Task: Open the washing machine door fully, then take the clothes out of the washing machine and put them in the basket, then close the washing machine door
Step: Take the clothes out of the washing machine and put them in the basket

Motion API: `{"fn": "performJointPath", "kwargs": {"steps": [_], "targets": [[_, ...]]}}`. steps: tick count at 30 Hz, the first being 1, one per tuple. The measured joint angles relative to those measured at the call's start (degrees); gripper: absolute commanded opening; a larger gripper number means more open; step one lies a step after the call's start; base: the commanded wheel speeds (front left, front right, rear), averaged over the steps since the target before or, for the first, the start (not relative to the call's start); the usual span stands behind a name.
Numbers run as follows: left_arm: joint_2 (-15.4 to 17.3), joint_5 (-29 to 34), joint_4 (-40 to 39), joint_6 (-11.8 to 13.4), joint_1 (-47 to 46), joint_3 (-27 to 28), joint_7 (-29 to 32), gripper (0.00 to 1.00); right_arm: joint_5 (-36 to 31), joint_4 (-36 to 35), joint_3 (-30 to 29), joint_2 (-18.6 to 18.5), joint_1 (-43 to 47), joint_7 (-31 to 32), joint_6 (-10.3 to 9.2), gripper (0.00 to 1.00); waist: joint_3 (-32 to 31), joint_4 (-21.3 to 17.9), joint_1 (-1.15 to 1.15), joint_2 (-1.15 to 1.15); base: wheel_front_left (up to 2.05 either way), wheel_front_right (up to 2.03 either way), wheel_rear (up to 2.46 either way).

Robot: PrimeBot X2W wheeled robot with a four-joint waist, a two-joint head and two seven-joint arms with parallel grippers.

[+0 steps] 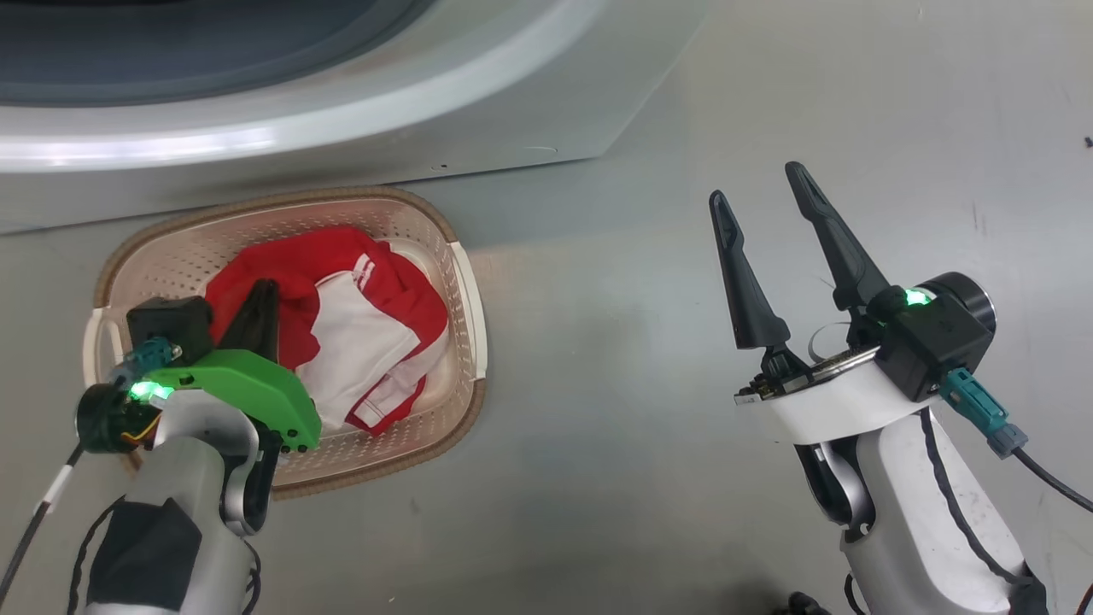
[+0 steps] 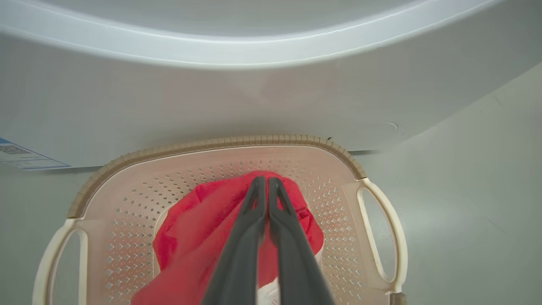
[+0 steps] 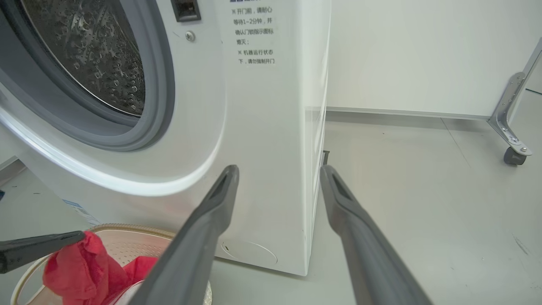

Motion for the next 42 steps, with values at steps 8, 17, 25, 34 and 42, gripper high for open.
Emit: {"fn": "performJointPath", "kwargs": {"steps": [8,17,25,34,42], "targets": [[-0.65,-1.94,9.34,-1.42,-5.1,0.13,0.82,0.0,0.43,-0.19,0.21,-0.01,-2.42,0.0,-0.58,1.0,4.6,-1.68,0.0,0.0,0.0,0.0,0.0],[-1.52,-3.19,16.16,-2.92,-8.75,0.33,0.88,0.0,0.94,0.23,0.68,-0.01,-3.31,0.0,-1.02,1.0,5.62,-2.13,0.0,0.0,0.0,0.0,0.0],[-1.72,-3.67,20.69,-4.37,-10.35,0.35,0.47,0.47,1.33,1.15,0.8,-0.02,-3.8,0.0,-1.32,1.0,4.87,-2.25,0.0,0.0,0.0,0.0,0.0],[-1.9,-3.63,25.12,-4.6,-10.61,0.52,-3.52,1.0,1.82,2.74,0.69,-0.02,-3.8,0.0,-1.45,1.0,1.24,-1.87,0.0,0.0,0.0,0.0,0.0],[-2.26,-2.9,25.31,-5.21,-10.54,-0.34,-9.46,1.0,1.79,5.0,-0.59,-0.02,-3.11,0.0,-1.44,1.0,-3.07,-1.07,0.0,0.0,0.0,0.0,0.0]]}}
